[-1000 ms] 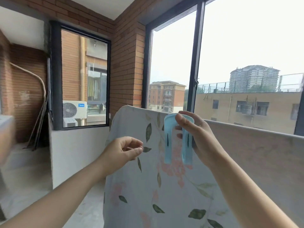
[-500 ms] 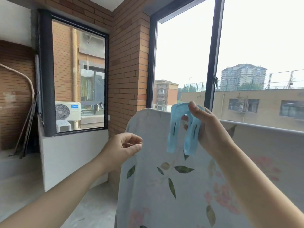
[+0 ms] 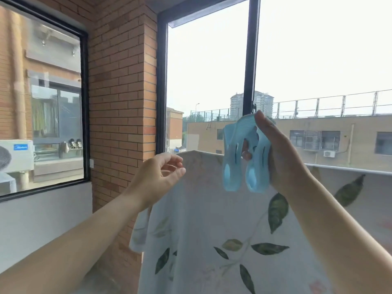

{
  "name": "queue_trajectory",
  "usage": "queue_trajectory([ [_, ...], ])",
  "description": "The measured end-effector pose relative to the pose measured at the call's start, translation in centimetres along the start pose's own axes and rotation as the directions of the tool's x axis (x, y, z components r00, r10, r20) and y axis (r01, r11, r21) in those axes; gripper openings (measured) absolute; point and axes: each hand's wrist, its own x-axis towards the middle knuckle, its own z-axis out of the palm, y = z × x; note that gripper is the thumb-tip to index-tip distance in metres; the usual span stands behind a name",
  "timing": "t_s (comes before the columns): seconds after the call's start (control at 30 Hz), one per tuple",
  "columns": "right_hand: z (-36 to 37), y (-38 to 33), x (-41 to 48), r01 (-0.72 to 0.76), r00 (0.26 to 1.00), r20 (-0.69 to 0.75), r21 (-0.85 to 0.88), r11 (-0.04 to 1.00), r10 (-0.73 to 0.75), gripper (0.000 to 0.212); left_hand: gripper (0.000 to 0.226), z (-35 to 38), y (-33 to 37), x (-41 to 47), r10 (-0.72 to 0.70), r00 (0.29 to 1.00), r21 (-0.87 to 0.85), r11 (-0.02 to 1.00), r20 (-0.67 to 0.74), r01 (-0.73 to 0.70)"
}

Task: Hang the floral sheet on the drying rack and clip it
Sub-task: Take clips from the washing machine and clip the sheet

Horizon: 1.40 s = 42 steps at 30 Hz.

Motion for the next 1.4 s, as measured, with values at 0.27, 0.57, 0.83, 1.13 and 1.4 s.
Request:
queue_trajectory([
  [0.27, 0.9, 1.5, 3.1, 0.050, 0.997, -0.053, -0.059, 0.997, -0.053, 0.089, 0.037, 1.8, -3.3, 7.0, 0.141, 0.989, -0.009, 0.990, 0.042, -0.140],
  [0.57, 2.5, 0.9, 4.3, 0.072, 0.981, -0.160, -0.204, 0.976, -0.105, 0.072, 0.009, 4.1, -5.2, 10.4, 0.279, 0.944, -0.101, 0.959, 0.175, -0.265],
  [0.83, 4.9, 0.4, 7.1, 0.076, 0.940, -0.300, -0.270, 0.960, -0.159, 0.048, 0.011, 4.3, -6.7, 10.8, 0.340, 0.925, -0.183, 0.933, 0.170, -0.309],
  [1.13, 6.6, 0.6, 8.6, 0.187, 0.809, -0.450, -0.413, 0.891, -0.378, 0.049, 0.016, 4.3, -7.5, 11.5, 0.339, 0.923, -0.184, 0.934, 0.185, -0.306],
  [1.4, 6.4, 1.9, 8.9, 0.065, 0.793, -0.535, -0.401, 0.914, -0.291, 0.013, 0.012, 4.3, -7.1, 11.4, 0.347, 0.920, -0.197, 0.930, 0.183, -0.311],
])
